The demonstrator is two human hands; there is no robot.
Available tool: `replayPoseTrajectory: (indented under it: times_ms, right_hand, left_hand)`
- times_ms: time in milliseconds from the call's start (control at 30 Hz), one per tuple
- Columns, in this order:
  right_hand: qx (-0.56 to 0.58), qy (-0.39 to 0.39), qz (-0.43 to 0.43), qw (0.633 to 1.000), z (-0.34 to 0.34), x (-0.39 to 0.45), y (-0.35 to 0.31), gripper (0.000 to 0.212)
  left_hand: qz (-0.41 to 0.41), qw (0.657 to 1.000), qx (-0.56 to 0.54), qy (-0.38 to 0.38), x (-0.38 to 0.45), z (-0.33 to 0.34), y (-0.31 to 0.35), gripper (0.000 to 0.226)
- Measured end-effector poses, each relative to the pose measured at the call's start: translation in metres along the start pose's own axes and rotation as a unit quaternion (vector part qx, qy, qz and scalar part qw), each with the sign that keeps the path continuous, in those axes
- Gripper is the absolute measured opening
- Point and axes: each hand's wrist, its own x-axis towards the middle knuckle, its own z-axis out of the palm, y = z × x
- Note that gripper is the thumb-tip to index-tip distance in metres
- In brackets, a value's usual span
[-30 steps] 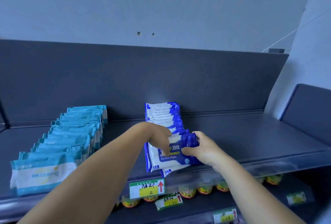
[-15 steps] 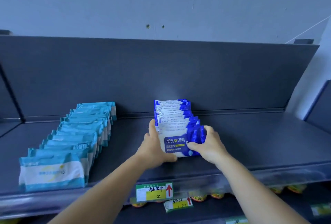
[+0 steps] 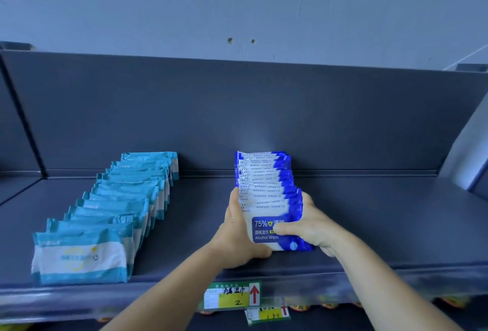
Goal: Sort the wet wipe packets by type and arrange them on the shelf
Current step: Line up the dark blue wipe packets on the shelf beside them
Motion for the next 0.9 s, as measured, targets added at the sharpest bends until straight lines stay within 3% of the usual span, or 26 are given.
replayPoseTrajectory:
  times_ms: [133, 200, 267, 367, 467, 700, 900]
  right_hand:
    - [-0.002, 0.034, 0.003, 0.999, 0.001, 0.003, -0.003, 0.095]
    - [-0.041, 0.056, -0.004, 0.998, 0.002, -0.002, -0.006, 0.108]
    - [-0.137, 0.099, -0.032, 0.985, 0.002, -0.012, -0.011, 0.126]
    - [-0.35, 0.103, -0.13, 0.922, 0.004, -0.022, -0.016, 0.129]
    - [-0.466, 0.052, -0.133, 0.873, 0.007, -0.026, -0.02, 0.112]
    - [-0.489, 0.071, -0.112, 0.862, 0.01, -0.036, -0.024, 0.108]
    - [-0.481, 0.129, -0.092, 0.862, 0.014, -0.066, -0.023, 0.101]
  left_hand:
    - [-0.008, 1.0, -0.007, -0.004, 0.003, -0.004, -0.002, 0.127]
    - [-0.007, 1.0, 0.003, -0.023, 0.0, -0.008, -0.001, 0.127]
    - [0.002, 0.995, 0.095, -0.015, -0.004, -0.013, 0.003, 0.124]
    - [0.076, 0.947, 0.31, 0.032, -0.01, -0.017, 0.015, 0.111]
    - [0.124, 0.888, 0.442, -0.019, -0.015, -0.017, 0.024, 0.093]
    - [0.1, 0.853, 0.51, -0.04, -0.018, -0.012, 0.037, 0.087]
    - [0.135, 0.839, 0.523, -0.073, -0.028, -0.01, 0.05, 0.083]
